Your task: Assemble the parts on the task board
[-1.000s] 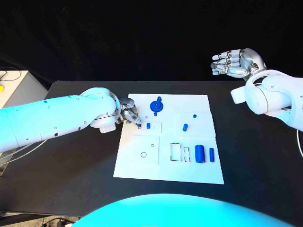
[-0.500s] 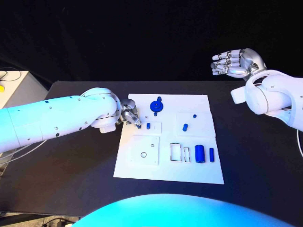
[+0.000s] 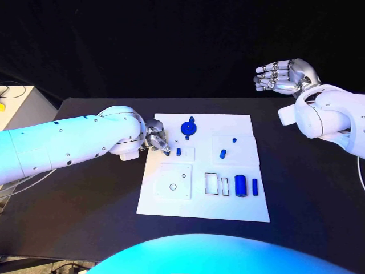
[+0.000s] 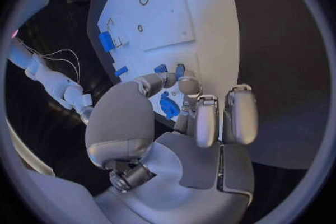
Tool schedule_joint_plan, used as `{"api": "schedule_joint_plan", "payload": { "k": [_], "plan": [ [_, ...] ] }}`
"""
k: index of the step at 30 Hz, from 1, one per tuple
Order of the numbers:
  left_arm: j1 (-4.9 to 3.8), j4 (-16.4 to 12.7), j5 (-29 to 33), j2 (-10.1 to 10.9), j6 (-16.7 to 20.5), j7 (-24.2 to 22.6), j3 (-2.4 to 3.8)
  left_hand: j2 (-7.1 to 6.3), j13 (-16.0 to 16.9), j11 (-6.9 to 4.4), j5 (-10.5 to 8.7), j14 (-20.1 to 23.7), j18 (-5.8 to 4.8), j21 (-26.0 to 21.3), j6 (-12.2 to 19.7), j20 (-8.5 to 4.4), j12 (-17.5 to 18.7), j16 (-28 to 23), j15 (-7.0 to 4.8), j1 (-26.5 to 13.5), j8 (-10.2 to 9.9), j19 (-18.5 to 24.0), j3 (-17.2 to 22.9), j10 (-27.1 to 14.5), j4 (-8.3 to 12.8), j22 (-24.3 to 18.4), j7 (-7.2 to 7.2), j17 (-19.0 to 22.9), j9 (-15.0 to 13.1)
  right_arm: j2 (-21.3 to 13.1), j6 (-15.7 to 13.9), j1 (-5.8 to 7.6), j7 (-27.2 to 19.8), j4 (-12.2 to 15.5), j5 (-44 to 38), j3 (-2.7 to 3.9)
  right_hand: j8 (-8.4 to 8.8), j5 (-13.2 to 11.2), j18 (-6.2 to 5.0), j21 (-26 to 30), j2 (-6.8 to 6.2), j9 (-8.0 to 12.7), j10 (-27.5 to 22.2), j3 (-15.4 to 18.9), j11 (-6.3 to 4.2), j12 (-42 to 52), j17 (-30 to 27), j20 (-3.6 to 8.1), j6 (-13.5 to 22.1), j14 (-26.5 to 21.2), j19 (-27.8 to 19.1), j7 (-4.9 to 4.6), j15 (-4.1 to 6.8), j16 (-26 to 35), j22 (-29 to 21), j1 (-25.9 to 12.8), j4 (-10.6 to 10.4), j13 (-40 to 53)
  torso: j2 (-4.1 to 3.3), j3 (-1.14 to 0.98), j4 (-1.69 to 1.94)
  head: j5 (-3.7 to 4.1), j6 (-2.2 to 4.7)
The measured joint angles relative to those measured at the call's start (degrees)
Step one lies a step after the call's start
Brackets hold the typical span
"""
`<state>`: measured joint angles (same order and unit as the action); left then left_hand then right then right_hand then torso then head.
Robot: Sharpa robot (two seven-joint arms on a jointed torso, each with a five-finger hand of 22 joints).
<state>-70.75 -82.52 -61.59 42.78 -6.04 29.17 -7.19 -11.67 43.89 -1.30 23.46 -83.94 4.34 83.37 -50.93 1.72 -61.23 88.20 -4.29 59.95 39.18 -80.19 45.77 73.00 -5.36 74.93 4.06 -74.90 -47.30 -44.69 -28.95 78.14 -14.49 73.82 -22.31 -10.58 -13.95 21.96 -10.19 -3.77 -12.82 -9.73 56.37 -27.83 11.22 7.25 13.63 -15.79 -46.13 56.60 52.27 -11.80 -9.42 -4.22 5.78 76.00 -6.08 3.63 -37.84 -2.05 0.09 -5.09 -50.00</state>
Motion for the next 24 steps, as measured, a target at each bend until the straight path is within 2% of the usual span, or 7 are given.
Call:
{"api": "schedule_joint_plan", "payload": {
  "k": [24],
  "plan": [
    [-0.05, 0.7, -0.3, -0.4, -1.3, -0.1, 0.06, 0.01, 0.0, 0.04, 0.28, 0.0, 0.00, 0.0, 0.0, -0.08, 0.0, 0.0, 0.00, 0.0, -0.1, -0.1, 0.0, 0.0, 0.0, 0.0, -0.01, 0.0, 0.0, 0.0, 0.2, -0.11, 0.0, 0.0, 0.0, 0.00, 0.00, 0.0, 0.00, 0.0, 0.00, 0.0, 0.0, 0.0, 0.00, 0.0, 0.0, 0.00, 0.0, 0.0, 0.0, 0.00, 0.00, 0.0, 0.0, 0.0, 0.0, 0.0, 0.00, 0.01, 0.01, 0.02, 0.00]
  ]
}}
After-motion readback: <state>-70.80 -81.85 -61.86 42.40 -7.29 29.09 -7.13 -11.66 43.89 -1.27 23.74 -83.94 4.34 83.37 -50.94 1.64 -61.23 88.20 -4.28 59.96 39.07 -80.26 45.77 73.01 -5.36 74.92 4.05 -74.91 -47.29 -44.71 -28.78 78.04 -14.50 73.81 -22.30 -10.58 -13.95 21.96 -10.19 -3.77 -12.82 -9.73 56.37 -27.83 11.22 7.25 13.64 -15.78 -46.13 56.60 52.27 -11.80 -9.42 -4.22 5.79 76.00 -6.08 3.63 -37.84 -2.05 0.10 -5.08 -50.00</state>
